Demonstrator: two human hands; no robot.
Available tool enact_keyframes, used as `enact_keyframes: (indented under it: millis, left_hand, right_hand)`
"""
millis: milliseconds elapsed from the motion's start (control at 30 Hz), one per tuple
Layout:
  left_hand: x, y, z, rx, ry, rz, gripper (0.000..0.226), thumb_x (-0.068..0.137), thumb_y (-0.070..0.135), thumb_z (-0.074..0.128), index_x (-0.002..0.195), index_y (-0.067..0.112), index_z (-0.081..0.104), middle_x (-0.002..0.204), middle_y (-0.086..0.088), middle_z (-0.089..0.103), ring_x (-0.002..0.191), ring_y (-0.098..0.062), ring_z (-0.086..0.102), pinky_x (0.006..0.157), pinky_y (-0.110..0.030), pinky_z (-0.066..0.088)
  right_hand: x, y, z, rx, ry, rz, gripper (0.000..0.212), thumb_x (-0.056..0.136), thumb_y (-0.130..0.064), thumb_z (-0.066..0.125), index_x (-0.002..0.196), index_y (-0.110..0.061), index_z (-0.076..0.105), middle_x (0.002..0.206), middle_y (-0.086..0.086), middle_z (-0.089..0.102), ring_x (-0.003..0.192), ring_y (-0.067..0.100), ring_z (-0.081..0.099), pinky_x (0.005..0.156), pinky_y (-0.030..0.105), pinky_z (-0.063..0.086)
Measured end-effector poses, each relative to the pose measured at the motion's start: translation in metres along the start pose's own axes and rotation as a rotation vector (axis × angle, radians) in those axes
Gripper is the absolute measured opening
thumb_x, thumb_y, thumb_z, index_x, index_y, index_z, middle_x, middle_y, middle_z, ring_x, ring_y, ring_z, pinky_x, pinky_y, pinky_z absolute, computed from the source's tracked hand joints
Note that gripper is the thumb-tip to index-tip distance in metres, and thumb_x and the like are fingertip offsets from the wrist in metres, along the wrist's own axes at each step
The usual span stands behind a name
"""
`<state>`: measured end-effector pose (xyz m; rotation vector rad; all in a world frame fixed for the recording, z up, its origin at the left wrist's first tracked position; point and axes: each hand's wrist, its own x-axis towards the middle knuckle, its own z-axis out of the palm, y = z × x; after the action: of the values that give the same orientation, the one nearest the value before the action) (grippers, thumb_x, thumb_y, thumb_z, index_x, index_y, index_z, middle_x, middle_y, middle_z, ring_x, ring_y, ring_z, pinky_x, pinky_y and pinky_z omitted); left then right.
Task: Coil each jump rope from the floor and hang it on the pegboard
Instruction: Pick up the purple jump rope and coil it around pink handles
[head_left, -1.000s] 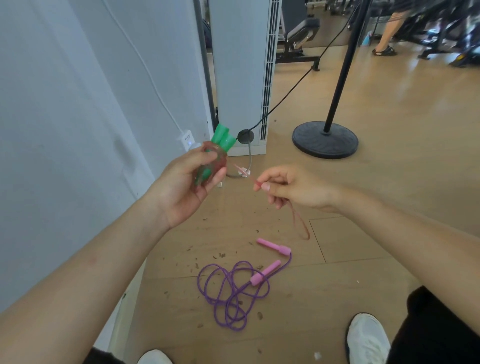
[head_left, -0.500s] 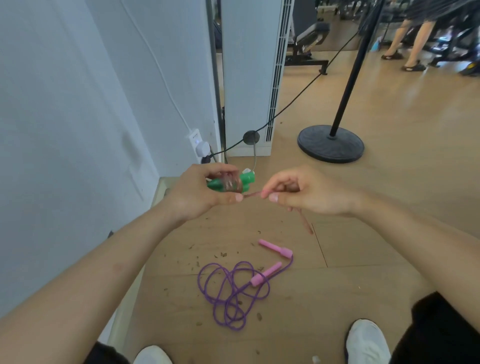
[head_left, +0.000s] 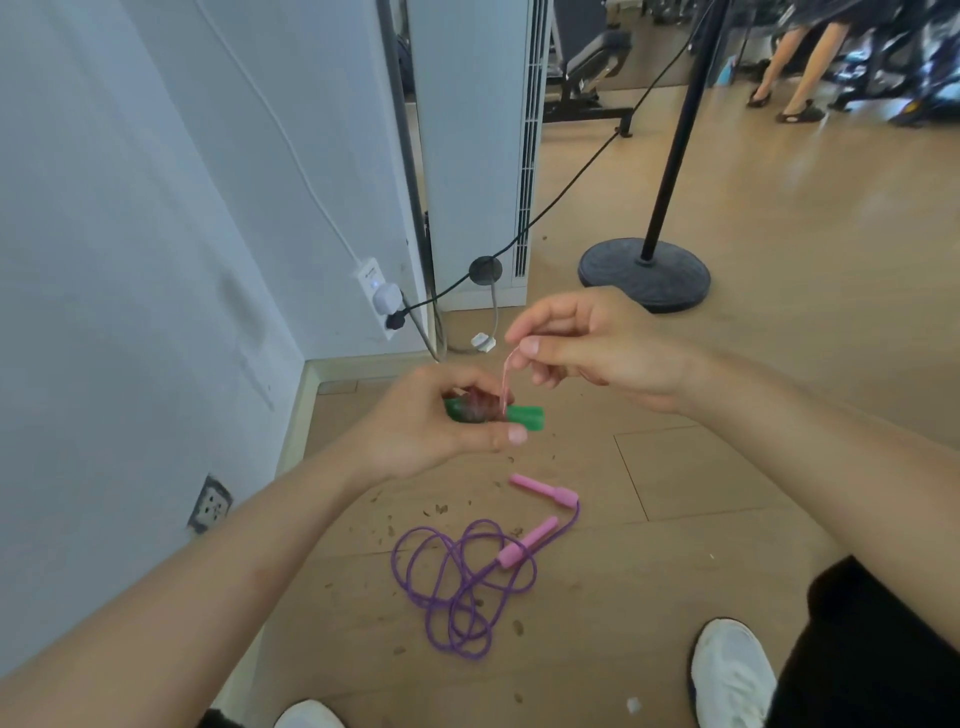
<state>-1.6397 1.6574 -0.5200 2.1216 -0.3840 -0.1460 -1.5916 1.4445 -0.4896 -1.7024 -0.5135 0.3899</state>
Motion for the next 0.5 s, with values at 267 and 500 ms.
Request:
enact_keyframes:
  millis: [267, 500]
  left_hand:
    - [0.005, 0.013, -0.002, -0.463, 0.234, -0.179, 0.012, 0.091, 0.016, 0.068, 0.090, 0.006, 0.076, 0.068, -0.010, 0.068, 0.062, -0.024, 0.066, 0.054, -0.023, 0.049]
    - [0.008, 0.008, -0.009, -0.714, 0.295, -0.283, 0.030, 0.086, 0.025, 0.073, 0.108, 0.005, 0.071, 0.088, 0.007, 0.073, 0.089, -0.031, 0.066, 0.081, -0.044, 0.044]
  right_hand:
    - [0.004, -0.007, -0.004, 0.360, 0.056, 0.107, 0.057, 0.087, -0.049, 0.059, 0.134, -0.016, 0.053, 0.112, 0.012, 0.072, 0.090, 0.023, 0.066, 0.080, 0.035, 0.052]
    - [0.004, 0.013, 0.008, 0.098, 0.254, 0.087, 0.036, 0.083, -0.037, 0.075, 0.114, -0.024, 0.063, 0.097, -0.001, 0.065, 0.087, 0.021, 0.067, 0.081, 0.040, 0.060]
